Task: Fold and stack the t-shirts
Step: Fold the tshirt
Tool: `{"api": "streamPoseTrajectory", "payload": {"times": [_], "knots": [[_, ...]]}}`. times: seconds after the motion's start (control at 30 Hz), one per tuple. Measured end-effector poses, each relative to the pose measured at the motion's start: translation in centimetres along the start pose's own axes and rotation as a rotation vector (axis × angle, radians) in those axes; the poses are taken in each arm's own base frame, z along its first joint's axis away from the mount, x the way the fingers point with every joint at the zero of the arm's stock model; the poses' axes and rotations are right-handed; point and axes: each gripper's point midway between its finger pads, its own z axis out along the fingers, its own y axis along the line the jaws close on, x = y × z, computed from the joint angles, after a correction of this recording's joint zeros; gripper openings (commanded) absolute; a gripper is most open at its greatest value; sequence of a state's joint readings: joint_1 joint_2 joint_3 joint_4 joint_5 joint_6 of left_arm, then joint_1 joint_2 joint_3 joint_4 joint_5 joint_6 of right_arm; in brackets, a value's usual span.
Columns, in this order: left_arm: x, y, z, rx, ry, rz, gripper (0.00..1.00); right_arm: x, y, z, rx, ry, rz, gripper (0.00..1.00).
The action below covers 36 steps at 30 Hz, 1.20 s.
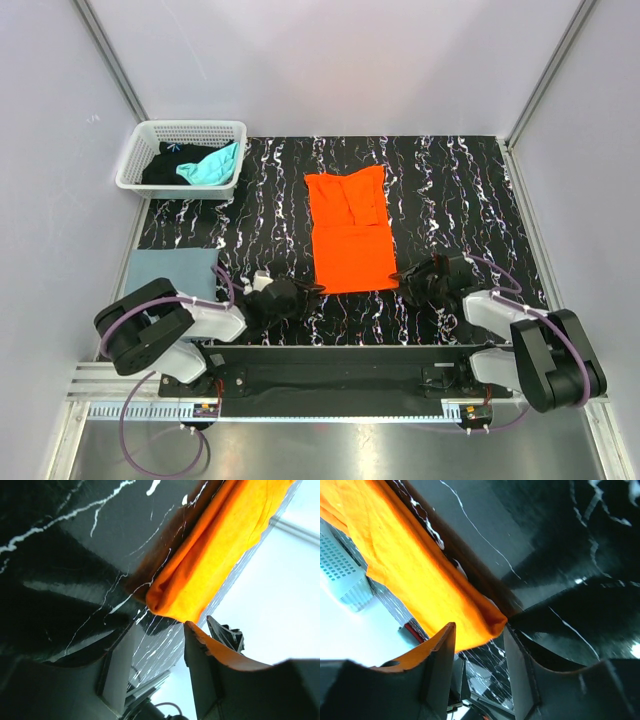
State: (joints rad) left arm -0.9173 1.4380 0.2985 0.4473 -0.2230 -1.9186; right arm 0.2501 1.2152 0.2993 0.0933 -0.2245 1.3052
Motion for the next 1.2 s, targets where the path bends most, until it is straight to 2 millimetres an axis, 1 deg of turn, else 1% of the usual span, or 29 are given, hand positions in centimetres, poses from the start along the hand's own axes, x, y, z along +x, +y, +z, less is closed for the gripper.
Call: {"api": "streamPoseTrajectory", "payload": {"times": [0.07, 0.27, 0.33, 0.37, 0.43, 0.47, 0.5, 0.53, 0.57, 0.6, 0.73, 0.83, 0.9, 0.97, 1.1, 1.13, 1.2], "knots": [[-0.1, 0.0, 0.2, 0.002, -0.007, -0.016, 0.47, -0.1, 0.2, 0.3, -0.001, 0.002, 0.004, 0.49], [-0.4, 0.0, 0.7, 0.009, -0.024, -0.060, 0.37, -0.1, 0.2, 0.5, 0.003, 0.002, 0.014, 0.42], [-0.5, -0.1, 0.9, 0.011, -0.027, -0.073, 0.31, -0.1, 0.1, 0.7, 0.008, 0.004, 0.014, 0.34], [-0.6, 0.1, 1.0, 0.011, -0.031, -0.076, 0.29, -0.1, -0.1, 0.8, 0.014, 0.004, 0.014, 0.31], [-0.7, 0.2, 1.1, 0.015, -0.037, -0.084, 0.19, -0.1, -0.1, 1.0, 0.020, 0.008, 0.014, 0.26], [-0.8, 0.4, 1.1, 0.014, -0.041, -0.088, 0.14, -0.1, -0.1, 1.1, 0.022, 0.009, 0.013, 0.16], [-0.9, 0.5, 1.2, 0.014, -0.044, -0.090, 0.12, -0.2, -0.2, 1.2, 0.025, 0.010, 0.006, 0.12], [-1.0, 0.5, 1.2, 0.017, -0.045, -0.092, 0.02, -0.1, -0.3, 1.3, 0.031, 0.013, 0.003, 0.07], [-1.0, 0.5, 1.2, 0.024, -0.044, -0.098, 0.00, -0.1, -0.2, 1.4, 0.032, 0.015, -0.003, 0.04], [-1.0, 0.4, 1.2, 0.029, -0.043, -0.098, 0.00, -0.1, -0.2, 1.4, 0.034, 0.017, -0.014, 0.00], [-1.0, 0.4, 1.2, 0.030, -0.040, -0.098, 0.00, 0.0, -0.4, 1.2, 0.050, 0.026, -0.050, 0.00], [-0.9, 0.7, 0.7, 0.013, -0.036, -0.086, 0.00, 0.3, -1.1, 0.4, 0.085, 0.043, -0.089, 0.00], [-0.8, 1.0, -0.3, 0.000, -0.026, -0.067, 0.00, 0.8, -1.9, -0.5, 0.119, 0.061, -0.115, 0.00], [-0.2, 0.9, -1.6, -0.003, -0.008, -0.047, 0.00, 1.3, -2.6, -1.6, 0.143, 0.077, -0.136, 0.00], [1.4, -0.2, -4.4, 0.032, 0.051, -0.023, 0.00, 2.2, -2.7, -3.9, 0.135, 0.096, -0.169, 0.00], [1.8, -0.2, -5.0, 0.035, 0.065, -0.015, 0.00, 2.5, -2.7, -4.4, 0.134, 0.105, -0.171, 0.00], [2.7, 0.3, -6.2, 0.024, 0.093, 0.014, 0.00, 3.2, -3.1, -5.3, 0.145, 0.123, -0.175, 0.00]]}}
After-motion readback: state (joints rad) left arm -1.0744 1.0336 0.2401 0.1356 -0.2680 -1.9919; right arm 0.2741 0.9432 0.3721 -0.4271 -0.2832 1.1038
